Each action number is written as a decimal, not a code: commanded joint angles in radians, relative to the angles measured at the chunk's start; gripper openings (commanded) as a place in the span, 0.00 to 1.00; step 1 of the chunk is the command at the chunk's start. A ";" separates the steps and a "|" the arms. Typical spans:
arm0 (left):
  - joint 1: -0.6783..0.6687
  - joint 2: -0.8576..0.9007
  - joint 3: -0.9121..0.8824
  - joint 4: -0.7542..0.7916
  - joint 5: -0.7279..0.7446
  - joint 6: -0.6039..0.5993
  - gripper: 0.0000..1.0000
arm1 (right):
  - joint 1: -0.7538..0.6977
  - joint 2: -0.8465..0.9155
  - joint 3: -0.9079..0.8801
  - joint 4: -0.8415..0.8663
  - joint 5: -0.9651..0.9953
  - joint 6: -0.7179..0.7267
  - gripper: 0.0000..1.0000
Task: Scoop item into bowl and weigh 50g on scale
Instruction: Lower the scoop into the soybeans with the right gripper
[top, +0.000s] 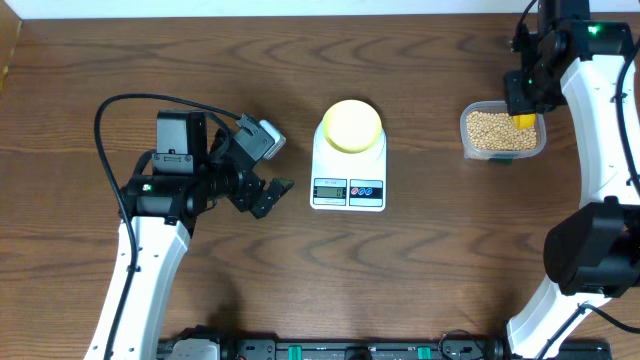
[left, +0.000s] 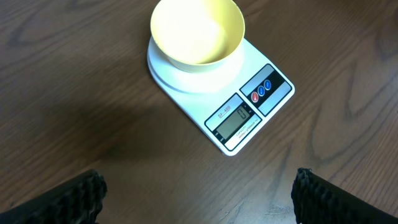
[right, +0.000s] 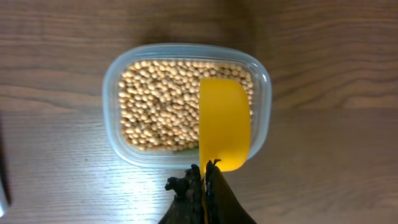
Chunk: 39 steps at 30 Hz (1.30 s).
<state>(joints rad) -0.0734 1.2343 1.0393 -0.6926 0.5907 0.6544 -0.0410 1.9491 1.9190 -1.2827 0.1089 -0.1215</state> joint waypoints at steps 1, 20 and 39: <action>0.005 0.002 -0.010 -0.001 -0.008 -0.001 0.97 | 0.006 0.013 0.014 -0.011 0.065 -0.032 0.01; 0.005 0.002 -0.010 -0.002 -0.008 -0.001 0.98 | 0.005 0.055 0.012 0.008 0.095 -0.078 0.01; 0.005 0.002 -0.010 -0.002 -0.008 -0.002 0.98 | -0.070 0.067 -0.005 0.023 -0.023 -0.087 0.01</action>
<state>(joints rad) -0.0734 1.2343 1.0393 -0.6926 0.5907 0.6544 -0.0959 1.9991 1.9186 -1.2655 0.1482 -0.1894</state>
